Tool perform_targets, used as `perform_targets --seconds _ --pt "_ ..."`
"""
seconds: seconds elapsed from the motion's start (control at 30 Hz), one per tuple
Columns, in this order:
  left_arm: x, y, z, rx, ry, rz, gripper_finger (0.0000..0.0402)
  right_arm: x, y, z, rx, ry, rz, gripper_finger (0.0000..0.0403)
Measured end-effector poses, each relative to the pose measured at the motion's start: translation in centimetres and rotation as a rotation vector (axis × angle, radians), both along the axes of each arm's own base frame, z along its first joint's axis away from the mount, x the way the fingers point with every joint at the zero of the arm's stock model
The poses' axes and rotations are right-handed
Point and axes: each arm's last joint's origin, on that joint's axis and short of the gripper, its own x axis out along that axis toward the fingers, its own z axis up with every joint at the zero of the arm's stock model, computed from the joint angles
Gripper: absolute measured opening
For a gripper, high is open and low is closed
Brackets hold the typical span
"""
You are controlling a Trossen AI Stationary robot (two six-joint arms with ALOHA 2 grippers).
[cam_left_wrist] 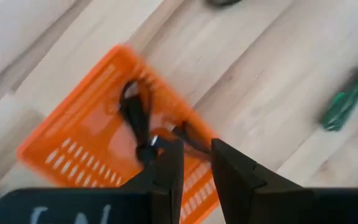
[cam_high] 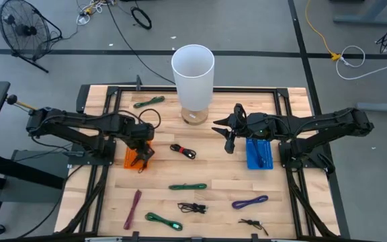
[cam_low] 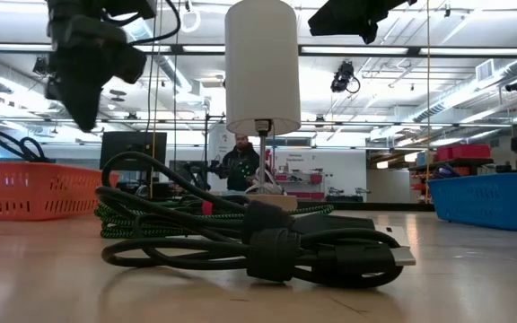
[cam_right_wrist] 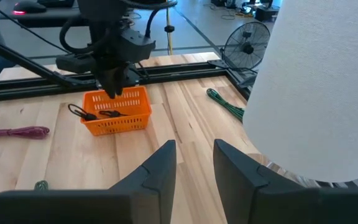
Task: Pick & Place USB Port
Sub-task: Put the black charger cable into the orange bin
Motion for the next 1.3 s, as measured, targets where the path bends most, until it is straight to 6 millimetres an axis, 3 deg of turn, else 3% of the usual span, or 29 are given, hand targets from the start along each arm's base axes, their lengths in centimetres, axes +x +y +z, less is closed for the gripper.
perform_targets --seconds 0.17,0.3,0.47,0.57,0.87,1.3 --pt "1.9 -0.1 0.8 0.031 -0.216 -0.182 0.0085 0.0 0.0 0.0 0.002 -0.001 -0.001 0.0107" --pt "3.3 -0.6 1.2 0.159 -0.358 -0.496 0.0085 0.0 0.0 0.0 0.017 -0.006 -0.007 0.0107" --pt "4.9 -1.3 0.2 0.423 -0.359 -0.907 0.0085 0.0 0.0 0.0 0.02 -0.007 -0.008 0.0107" --pt "6.2 -0.9 -1.2 0.489 -0.305 -0.931 0.0085 0.0 0.0 0.0 0.024 -0.009 -0.009 0.0107" --pt "8.6 0.7 -5.7 0.474 -0.13 -0.973 0.0085 0.0 0.0 0.1 0.03 -0.018 -0.011 0.0107" --pt "9.7 1.2 -5.8 0.539 -0.19 -0.996 0.0085 0.0 0.0 0.1 0.047 -0.022 -0.02 0.0107"
